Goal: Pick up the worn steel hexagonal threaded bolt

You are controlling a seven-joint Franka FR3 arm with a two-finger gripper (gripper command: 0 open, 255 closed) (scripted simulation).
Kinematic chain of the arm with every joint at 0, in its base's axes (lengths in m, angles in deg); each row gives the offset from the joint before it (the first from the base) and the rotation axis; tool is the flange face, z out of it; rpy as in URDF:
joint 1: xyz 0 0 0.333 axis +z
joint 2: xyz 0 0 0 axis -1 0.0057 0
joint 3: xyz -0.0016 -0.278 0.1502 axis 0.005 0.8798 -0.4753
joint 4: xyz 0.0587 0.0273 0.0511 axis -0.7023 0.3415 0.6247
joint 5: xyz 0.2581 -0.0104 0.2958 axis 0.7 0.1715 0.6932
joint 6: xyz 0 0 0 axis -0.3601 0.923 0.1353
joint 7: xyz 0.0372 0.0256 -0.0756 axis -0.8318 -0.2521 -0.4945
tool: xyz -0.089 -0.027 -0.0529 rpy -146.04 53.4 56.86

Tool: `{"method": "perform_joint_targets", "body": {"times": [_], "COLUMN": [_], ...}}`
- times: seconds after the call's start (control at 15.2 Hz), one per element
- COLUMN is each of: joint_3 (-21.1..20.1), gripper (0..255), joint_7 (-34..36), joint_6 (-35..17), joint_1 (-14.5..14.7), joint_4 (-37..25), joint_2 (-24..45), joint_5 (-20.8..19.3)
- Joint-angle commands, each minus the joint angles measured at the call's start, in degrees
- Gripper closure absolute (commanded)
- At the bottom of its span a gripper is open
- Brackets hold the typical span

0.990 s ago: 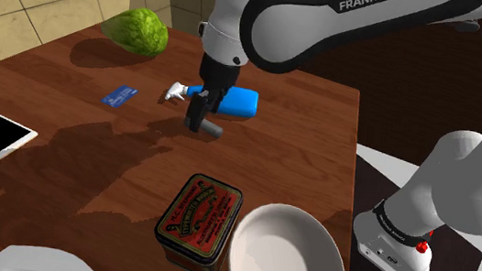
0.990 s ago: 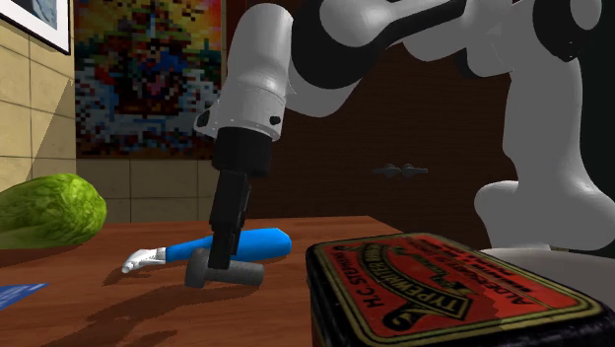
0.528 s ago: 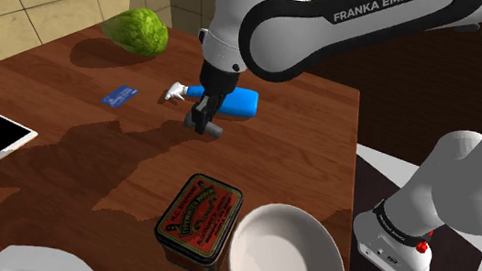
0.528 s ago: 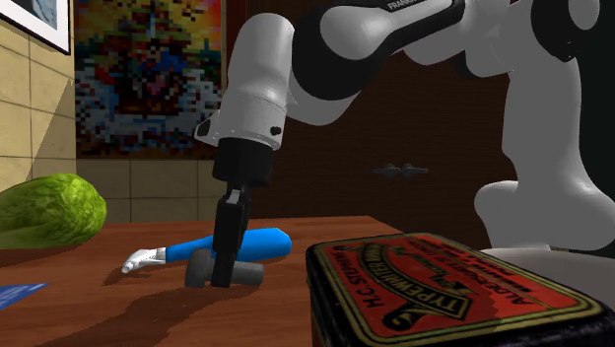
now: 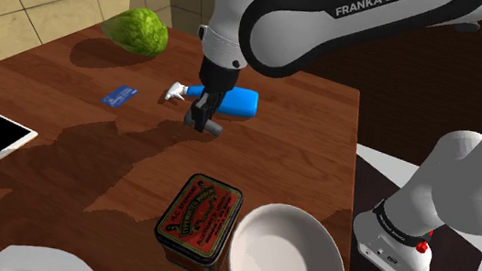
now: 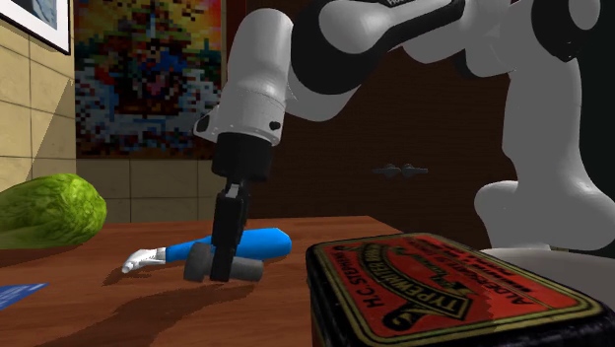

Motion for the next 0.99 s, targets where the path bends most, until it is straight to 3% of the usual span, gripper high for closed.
{"method": "perform_joint_targets", "body": {"times": [0.0,0.92], "joint_3": [0.0,0.5], "gripper": [255,255], "joint_7": [0.2,1.2], "joint_6": [1.3,10.5], "joint_1": [0.0,-0.3], "joint_4": [-0.7,-7.7], "joint_2": [-0.6,-2.9], "joint_5": [0.0,-0.3]}}
